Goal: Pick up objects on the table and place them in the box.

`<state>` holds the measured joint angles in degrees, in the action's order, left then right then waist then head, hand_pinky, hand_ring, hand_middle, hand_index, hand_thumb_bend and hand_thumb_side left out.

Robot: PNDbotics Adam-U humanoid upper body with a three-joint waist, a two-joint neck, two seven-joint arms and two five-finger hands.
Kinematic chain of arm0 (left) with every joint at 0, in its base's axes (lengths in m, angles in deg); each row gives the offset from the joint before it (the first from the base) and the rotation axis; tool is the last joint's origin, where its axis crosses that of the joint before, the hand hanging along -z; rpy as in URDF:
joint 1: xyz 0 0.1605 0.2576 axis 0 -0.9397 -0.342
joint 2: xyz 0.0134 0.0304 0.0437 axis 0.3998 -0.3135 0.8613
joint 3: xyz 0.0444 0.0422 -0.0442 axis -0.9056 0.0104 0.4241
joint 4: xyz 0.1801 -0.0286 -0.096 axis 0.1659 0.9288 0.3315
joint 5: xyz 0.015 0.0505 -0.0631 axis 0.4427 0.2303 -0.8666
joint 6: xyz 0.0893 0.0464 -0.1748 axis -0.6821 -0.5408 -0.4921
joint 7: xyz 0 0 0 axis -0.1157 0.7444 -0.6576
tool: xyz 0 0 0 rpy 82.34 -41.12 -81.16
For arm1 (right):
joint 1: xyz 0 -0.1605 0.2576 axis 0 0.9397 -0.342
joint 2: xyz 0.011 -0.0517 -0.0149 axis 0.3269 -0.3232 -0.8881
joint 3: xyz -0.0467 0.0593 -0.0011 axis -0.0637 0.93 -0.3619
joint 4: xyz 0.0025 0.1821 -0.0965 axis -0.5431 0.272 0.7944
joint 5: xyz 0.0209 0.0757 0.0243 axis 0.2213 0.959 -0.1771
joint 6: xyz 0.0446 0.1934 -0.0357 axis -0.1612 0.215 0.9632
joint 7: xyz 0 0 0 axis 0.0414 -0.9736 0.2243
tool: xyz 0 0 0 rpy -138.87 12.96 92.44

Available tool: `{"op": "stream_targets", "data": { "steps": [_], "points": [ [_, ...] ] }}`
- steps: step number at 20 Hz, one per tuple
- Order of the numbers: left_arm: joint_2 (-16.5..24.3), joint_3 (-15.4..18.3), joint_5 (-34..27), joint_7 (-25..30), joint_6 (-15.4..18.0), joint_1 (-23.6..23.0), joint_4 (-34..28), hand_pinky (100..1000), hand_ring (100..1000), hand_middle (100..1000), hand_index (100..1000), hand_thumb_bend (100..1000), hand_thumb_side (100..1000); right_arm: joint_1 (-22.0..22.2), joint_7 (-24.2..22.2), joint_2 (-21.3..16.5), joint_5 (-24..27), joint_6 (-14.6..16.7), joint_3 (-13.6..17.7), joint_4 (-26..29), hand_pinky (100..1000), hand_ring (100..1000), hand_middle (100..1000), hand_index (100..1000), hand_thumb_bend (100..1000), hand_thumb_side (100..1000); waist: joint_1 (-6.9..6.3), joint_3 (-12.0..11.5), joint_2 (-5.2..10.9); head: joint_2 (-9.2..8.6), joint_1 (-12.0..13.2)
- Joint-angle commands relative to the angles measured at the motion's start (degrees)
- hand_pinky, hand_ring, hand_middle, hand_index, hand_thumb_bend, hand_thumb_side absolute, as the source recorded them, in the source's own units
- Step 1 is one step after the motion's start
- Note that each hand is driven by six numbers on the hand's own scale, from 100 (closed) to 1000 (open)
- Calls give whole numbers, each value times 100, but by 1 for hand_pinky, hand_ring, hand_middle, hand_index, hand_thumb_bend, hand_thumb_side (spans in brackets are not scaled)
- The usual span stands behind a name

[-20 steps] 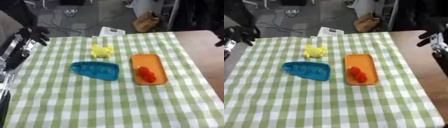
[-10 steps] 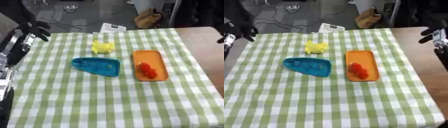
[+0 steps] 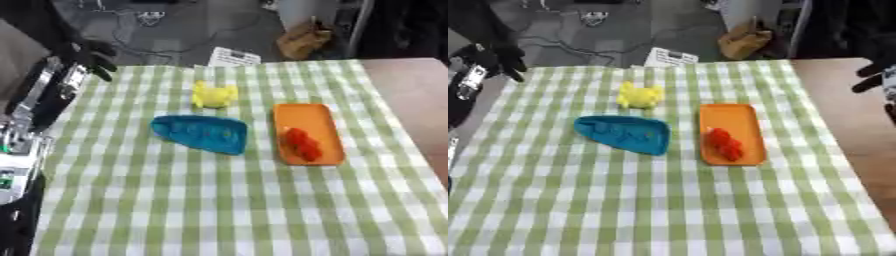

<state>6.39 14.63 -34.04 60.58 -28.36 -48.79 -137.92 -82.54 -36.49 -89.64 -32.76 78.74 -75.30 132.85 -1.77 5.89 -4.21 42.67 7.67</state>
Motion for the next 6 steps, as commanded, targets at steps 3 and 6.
{"op": "stream_targets", "data": {
  "steps": [3,6],
  "points": [
    [28,38,-35,19,-21,49,-134,568,629,690,809,100,849,-54,11,-108,-29,-7,70,137,515,587,732,748,100,688,78,5,-4,-95,24],
    [6,31,-46,27,-20,55,-151,568,630,689,808,100,847,-59,10,-110,-33,-8,70,137,515,588,732,748,100,688,76,18,-6,-104,18]
  ]
}}
